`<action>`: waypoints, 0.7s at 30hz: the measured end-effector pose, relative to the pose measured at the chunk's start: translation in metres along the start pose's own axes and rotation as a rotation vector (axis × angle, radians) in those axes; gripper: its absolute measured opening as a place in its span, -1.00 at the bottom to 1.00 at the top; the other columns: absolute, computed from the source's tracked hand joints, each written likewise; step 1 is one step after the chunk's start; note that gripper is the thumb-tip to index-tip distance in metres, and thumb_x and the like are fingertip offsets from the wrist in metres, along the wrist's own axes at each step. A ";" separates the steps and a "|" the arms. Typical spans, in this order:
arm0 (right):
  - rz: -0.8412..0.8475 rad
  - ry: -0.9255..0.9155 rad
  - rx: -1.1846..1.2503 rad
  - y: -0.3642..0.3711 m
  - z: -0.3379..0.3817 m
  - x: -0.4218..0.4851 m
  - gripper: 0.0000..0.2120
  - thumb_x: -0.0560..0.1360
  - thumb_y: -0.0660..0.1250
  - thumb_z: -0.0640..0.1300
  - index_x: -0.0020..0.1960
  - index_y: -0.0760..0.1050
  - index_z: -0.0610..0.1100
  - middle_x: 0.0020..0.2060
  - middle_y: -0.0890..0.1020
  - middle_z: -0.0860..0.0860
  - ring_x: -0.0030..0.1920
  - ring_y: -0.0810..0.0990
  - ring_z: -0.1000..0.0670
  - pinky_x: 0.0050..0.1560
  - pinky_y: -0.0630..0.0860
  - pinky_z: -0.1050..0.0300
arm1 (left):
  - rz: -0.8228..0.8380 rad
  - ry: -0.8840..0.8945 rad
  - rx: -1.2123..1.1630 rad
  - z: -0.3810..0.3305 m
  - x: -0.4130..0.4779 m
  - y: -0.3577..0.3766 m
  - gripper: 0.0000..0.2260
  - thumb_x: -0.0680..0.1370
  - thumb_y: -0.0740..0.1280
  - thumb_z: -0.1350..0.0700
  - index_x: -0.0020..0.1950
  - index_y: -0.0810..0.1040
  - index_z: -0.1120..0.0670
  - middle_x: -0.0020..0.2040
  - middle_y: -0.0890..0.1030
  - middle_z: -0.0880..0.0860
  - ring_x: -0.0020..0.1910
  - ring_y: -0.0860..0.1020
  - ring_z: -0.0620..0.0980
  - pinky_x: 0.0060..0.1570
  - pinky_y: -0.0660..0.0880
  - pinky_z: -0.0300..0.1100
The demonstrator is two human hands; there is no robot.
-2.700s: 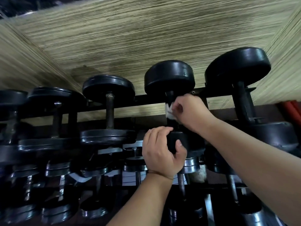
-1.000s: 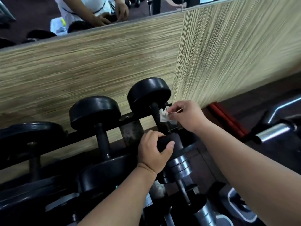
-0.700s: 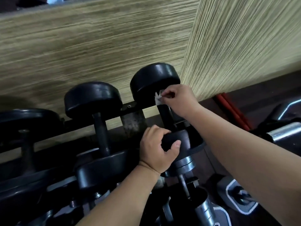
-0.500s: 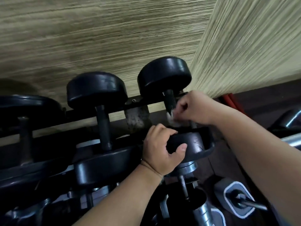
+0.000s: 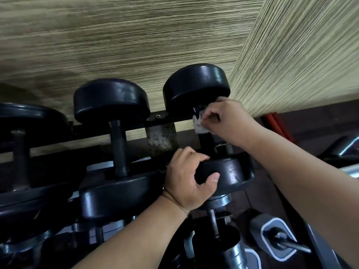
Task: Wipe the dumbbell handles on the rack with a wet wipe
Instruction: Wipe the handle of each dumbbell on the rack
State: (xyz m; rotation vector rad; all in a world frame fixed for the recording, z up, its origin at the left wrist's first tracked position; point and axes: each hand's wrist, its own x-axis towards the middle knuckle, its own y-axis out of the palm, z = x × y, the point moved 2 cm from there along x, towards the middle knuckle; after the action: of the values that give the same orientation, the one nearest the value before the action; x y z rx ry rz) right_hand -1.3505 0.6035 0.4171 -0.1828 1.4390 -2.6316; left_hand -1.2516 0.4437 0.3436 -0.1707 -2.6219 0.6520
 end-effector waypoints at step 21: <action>0.161 0.335 0.480 0.004 -0.031 -0.040 -0.88 0.39 0.56 -0.30 -0.16 0.70 -0.11 -0.26 0.73 -0.08 -0.27 0.64 0.07 -0.12 0.60 0.09 | 0.002 0.005 0.008 0.001 -0.002 0.001 -0.59 0.51 0.32 -0.15 0.01 0.68 0.19 -0.12 0.56 0.06 -0.13 0.53 0.06 -0.11 0.47 -0.02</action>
State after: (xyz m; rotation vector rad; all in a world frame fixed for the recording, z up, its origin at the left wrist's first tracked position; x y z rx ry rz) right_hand -1.3160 0.6338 0.3952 0.4216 0.7989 -2.8619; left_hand -1.2505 0.4436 0.3415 -0.1725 -2.6142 0.6624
